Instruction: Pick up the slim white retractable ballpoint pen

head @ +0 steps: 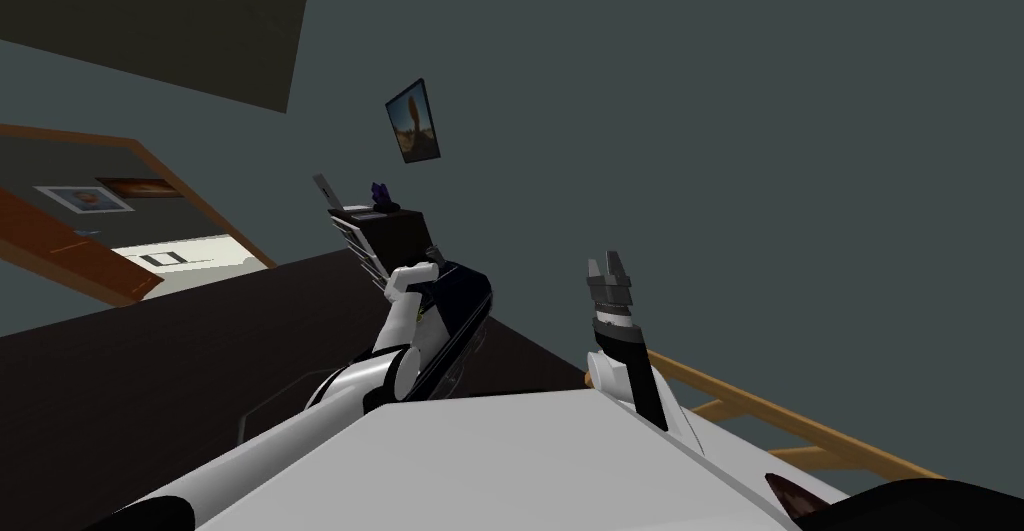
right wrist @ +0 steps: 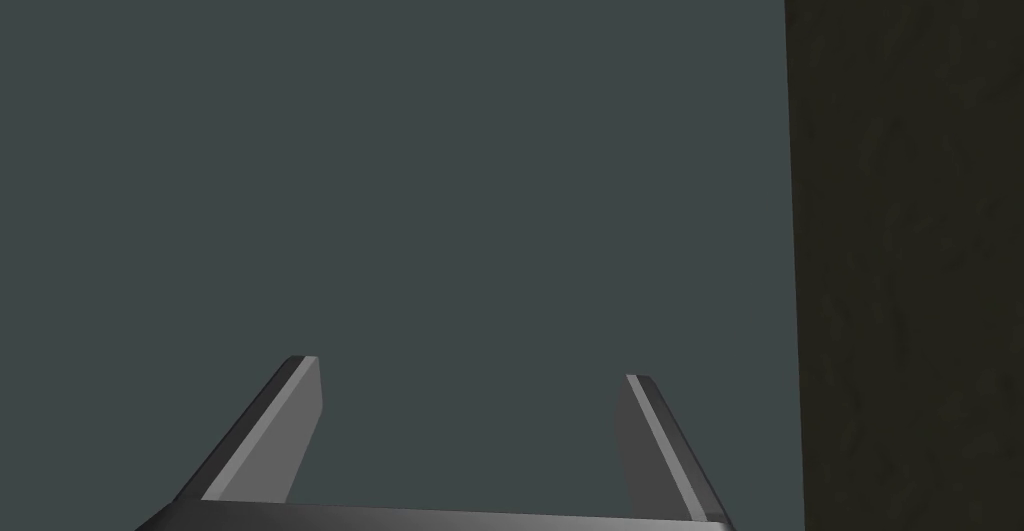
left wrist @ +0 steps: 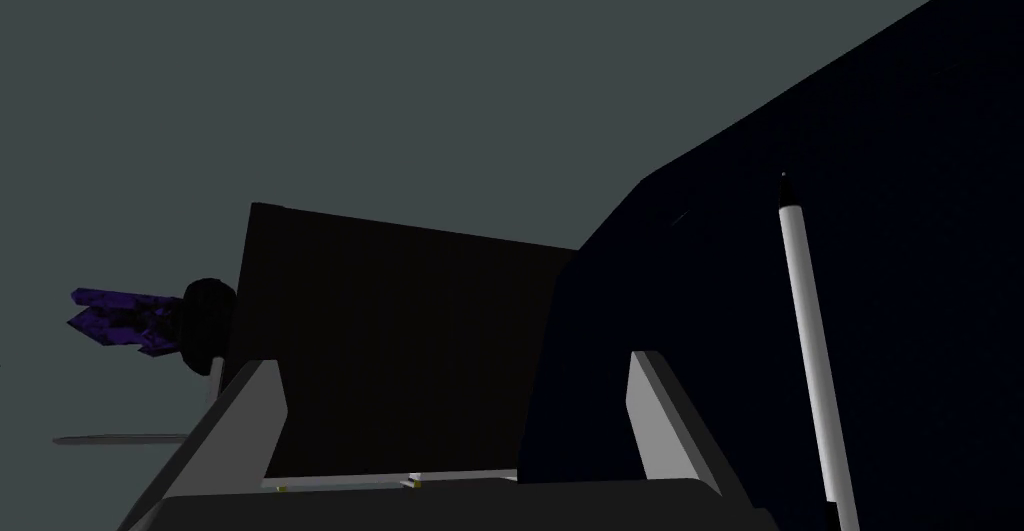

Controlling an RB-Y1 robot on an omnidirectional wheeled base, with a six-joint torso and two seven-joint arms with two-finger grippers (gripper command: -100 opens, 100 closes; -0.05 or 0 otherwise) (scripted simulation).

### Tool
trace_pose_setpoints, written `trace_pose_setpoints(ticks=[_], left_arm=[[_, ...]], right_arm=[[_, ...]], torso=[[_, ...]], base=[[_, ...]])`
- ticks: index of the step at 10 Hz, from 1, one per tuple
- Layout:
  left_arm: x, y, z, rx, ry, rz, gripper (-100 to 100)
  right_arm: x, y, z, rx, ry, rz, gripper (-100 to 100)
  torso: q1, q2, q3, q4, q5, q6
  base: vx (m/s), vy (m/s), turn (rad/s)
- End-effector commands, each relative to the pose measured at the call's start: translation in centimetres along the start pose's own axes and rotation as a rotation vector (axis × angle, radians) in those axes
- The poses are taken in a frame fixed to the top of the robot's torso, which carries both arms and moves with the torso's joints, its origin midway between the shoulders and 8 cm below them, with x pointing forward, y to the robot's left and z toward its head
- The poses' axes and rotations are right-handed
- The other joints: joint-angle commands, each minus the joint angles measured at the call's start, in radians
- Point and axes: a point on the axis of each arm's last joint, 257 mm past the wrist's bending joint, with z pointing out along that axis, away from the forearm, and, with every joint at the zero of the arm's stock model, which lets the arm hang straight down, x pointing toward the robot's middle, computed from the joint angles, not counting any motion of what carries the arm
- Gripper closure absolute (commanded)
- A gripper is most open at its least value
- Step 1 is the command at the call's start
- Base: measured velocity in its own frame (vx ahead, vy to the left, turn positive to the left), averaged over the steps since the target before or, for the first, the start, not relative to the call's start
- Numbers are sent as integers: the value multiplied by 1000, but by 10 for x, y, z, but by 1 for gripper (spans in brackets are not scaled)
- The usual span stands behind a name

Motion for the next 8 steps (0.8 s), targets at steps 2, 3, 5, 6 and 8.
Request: trace_pose_setpoints(ticks=[2, 3, 5, 6, 8], left_arm=[[0, 0, 0, 0, 0, 0, -100], [0, 1, 7, -47, -19, -27, -100], [-3, 13, 10, -76, -27, -27, -100], [-3, 13, 10, -76, -27, -27, -100], [-3, 13, 10, -76, -27, -27, -100]], right_arm=[[0, 0, 0, 0, 0, 0, 0], [0, 0, 0, 0, 0, 0, 0], [0, 0, 0, 0, 0, 0, 0], [0, 0, 0, 0, 0, 0, 0], [0, 0, 0, 0, 0, 0, 0]], torso=[[1, 1, 1, 0, 0, 0], [1, 2, 1, 0, 0, 0], [0, 0, 0, 0, 0, 0], [1, 1, 0, 0, 0, 0], [0, 0, 0, 0, 0, 0]], base=[[-8, 9, 29], [19, -17, -40], [7, -2, 16], [21, -4, 51], [9, -7, -7]])
